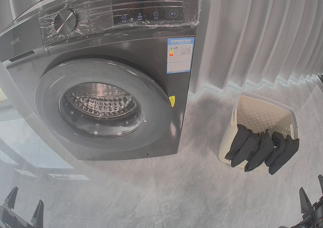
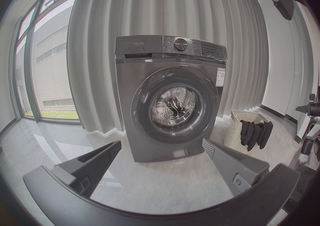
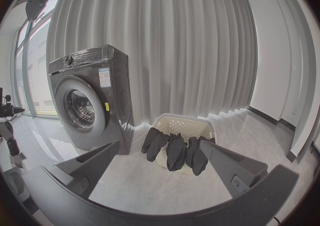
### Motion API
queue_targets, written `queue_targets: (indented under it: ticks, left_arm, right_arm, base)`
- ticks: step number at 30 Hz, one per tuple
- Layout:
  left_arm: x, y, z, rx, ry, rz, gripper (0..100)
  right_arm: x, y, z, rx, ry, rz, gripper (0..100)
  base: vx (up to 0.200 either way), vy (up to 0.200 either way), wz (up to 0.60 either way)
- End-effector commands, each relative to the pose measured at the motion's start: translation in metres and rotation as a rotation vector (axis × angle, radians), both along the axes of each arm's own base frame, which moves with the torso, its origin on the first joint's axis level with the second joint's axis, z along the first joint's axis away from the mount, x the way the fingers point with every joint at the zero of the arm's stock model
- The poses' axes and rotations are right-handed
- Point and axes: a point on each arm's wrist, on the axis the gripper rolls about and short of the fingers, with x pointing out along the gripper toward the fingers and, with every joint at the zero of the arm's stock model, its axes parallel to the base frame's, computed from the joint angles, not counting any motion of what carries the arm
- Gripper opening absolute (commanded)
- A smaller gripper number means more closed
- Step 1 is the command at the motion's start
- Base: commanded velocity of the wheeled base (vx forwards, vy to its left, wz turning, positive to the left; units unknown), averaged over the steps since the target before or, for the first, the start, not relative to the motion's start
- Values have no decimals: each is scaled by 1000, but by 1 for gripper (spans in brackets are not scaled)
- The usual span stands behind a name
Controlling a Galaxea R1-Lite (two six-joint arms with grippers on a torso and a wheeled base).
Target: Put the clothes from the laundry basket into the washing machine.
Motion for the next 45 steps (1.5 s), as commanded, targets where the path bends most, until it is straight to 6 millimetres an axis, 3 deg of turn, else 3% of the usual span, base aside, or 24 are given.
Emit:
queue_targets:
  ticks: [1, 20, 29, 38, 45]
  left_arm:
    - [0, 0, -5, -1, 2, 1, 100]
    - [0, 0, -5, -1, 2, 1, 100]
    - [0, 0, -5, -1, 3, 1, 100]
    - [0, 0, -5, -1, 2, 1, 100]
    - [0, 0, -5, -1, 2, 1, 100]
  right_arm:
    - [1, 0, -5, -1, 16, 1, 100]
    - [1, 0, -5, -1, 16, 1, 100]
    - [1, 0, -5, -1, 16, 1, 100]
    - [1, 0, -5, -1, 16, 1, 100]
    - [1, 0, -5, -1, 16, 1, 100]
  base:
    - [0, 0, 0]
    - [63, -63, 0]
    - [0, 0, -600]
    - [0, 0, 0]
    - [0, 0, -514]
